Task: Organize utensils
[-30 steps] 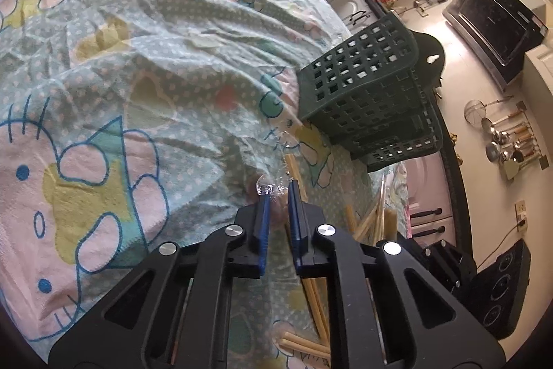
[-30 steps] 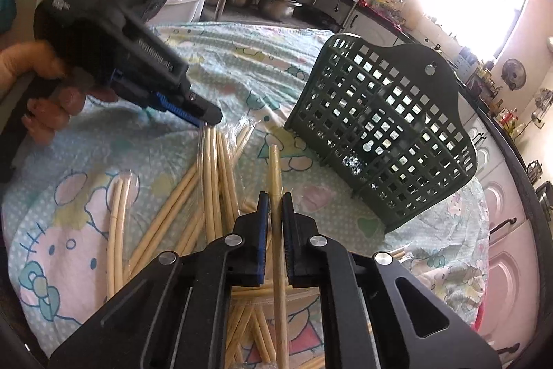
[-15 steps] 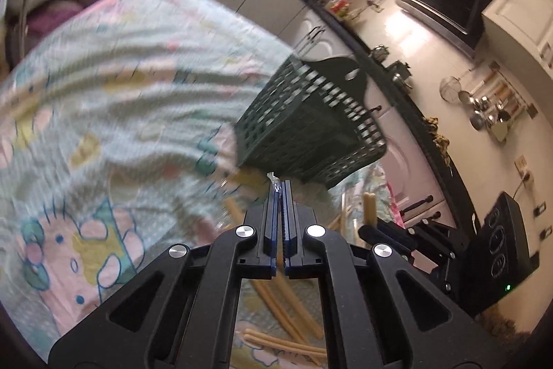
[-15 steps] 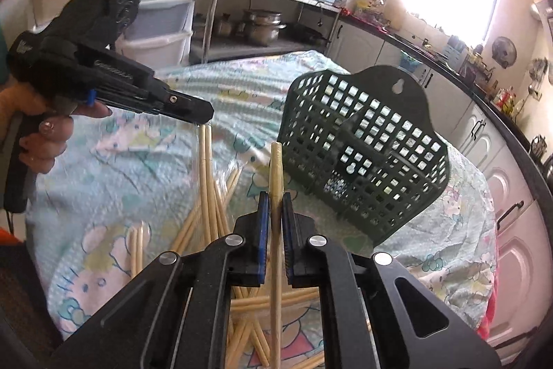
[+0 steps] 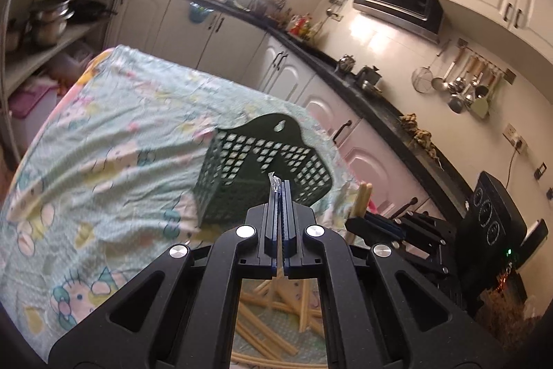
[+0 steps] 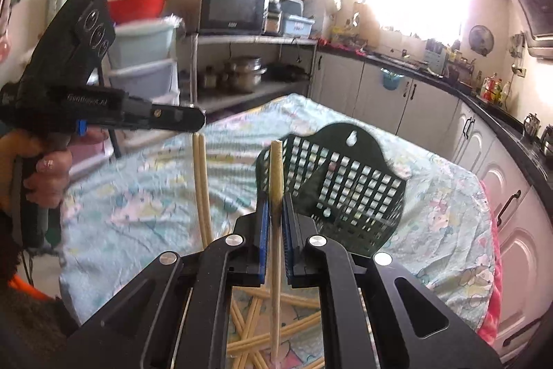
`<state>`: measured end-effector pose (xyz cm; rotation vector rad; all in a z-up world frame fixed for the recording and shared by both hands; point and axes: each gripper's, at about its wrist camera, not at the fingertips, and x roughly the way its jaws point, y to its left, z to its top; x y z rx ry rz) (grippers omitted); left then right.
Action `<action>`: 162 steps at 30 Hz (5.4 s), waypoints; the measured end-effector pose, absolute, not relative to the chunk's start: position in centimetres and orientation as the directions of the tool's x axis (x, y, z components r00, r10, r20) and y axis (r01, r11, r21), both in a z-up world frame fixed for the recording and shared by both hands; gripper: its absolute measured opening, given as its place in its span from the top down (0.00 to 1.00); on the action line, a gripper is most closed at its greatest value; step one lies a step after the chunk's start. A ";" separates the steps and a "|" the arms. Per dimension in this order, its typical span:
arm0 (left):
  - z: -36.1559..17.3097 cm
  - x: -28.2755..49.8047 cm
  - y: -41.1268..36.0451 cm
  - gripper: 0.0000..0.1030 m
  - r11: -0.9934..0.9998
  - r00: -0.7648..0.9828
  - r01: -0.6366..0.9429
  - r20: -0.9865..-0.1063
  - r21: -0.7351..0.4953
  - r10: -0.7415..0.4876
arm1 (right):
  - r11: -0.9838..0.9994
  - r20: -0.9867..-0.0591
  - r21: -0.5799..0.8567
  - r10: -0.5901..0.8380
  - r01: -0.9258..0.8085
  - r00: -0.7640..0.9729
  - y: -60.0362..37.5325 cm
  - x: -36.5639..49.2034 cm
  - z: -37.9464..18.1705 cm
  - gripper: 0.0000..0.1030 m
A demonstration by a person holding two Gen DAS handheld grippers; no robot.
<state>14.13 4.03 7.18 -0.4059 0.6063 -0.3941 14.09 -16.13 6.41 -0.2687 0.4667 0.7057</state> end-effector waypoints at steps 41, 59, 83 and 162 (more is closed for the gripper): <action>16.4 22.4 1.7 1.00 0.904 0.857 0.280 -0.340 -0.324 -0.388 | 0.874 -0.200 0.015 0.478 -0.485 0.855 -20.0 24.9 14.2 0.92; 11.2 22.7 2.3 0.75 0.898 0.841 0.244 -0.381 -0.367 -0.384 | 0.911 -0.288 0.102 0.411 -0.399 0.865 -21.3 25.6 9.3 0.63; 11.1 14.8 6.3 0.10 0.887 0.898 0.136 -0.323 -0.441 -0.298 | 0.919 -0.332 -0.001 0.373 -0.395 0.866 -22.7 19.2 9.6 0.27; -8.5 9.4 1.2 0.32 0.809 0.482 -0.039 -0.720 -0.587 -0.499 | 0.939 -0.777 0.084 0.271 -0.333 0.568 -26.1 15.7 -5.6 0.41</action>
